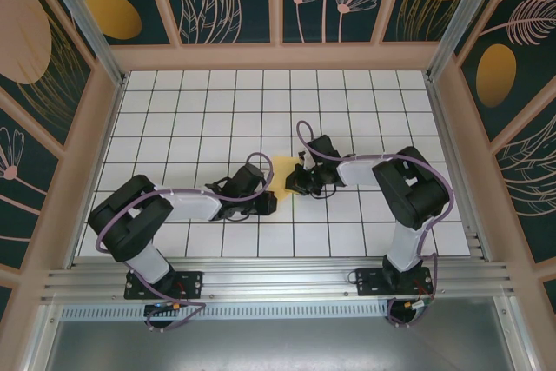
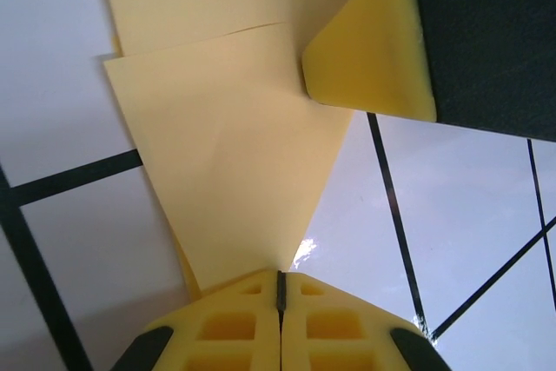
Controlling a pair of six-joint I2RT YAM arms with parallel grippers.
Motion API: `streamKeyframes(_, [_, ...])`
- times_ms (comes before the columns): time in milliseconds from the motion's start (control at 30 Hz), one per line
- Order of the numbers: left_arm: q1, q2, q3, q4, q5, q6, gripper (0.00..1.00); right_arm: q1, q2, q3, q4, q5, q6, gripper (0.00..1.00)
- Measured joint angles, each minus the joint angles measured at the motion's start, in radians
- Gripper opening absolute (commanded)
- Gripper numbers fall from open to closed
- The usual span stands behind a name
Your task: Fold a paper plane with a square sheet of paper (pick it up from the middle)
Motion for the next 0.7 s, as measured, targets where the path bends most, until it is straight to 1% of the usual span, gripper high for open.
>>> streamKeyframes(300, [0.000,-0.075,-0.070,-0.008,-0.034,-0.037,0.05,0.002,0.001,0.004,-0.007,0.006,0.000,0.09])
streamKeyframes(467, [0.000,-0.137,-0.107,-0.054,-0.066,-0.063,0.03,0.002,0.001,0.006,-0.008,0.006,0.000,0.09])
streamKeyframes(600, [0.000,-0.234,-0.153,-0.106,-0.093,-0.096,0.06,0.003,0.001,0.006,-0.008,0.006,0.001,0.09])
streamKeyframes(700, [0.000,-0.314,-0.155,-0.118,-0.101,-0.116,0.10,0.003,0.001,0.006,-0.008,0.007,0.001,0.09])
